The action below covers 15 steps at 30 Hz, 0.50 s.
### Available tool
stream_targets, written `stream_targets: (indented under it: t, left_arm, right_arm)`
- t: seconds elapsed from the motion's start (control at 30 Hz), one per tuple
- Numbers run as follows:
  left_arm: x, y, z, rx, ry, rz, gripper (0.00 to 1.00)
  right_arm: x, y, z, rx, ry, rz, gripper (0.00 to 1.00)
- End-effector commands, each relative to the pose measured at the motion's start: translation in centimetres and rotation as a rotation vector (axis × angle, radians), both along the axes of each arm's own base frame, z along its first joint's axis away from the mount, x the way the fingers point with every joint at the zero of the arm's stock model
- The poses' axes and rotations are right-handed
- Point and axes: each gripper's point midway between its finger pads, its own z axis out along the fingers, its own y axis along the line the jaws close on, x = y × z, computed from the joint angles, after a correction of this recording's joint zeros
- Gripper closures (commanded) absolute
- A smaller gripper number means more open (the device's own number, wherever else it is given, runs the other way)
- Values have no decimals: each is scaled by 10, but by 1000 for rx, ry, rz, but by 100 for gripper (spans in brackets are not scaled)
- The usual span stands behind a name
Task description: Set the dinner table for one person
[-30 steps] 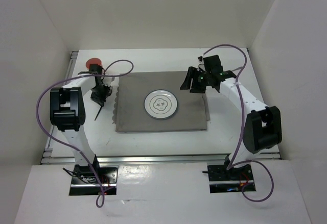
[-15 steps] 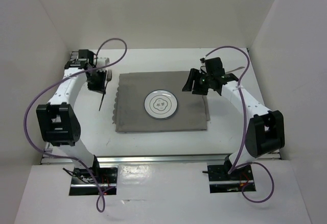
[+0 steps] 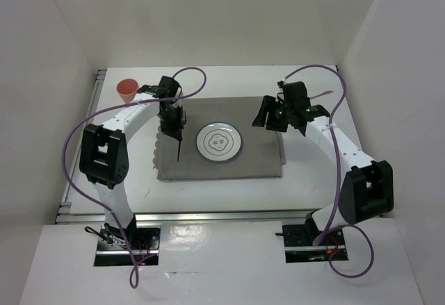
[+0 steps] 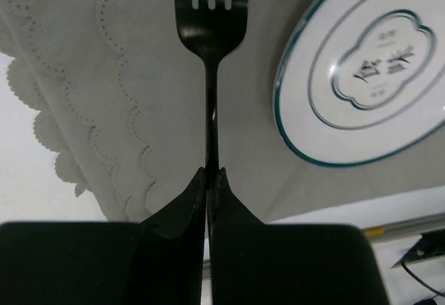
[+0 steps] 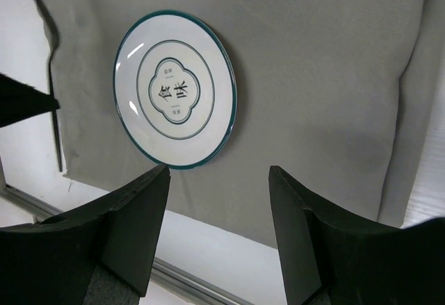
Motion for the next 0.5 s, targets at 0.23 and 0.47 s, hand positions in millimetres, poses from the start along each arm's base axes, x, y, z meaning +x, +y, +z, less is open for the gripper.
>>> stream_targets:
  t: [0.23,0.47]
  left_arm:
    - [4,1,-60,168,102,120,100]
    - [14,1,-75,215,96,95,100]
  right_arm:
    - [-4,-19,16,-39,-79,-51,33]
    - [-4,-15,15,-16,-74,-19,33]
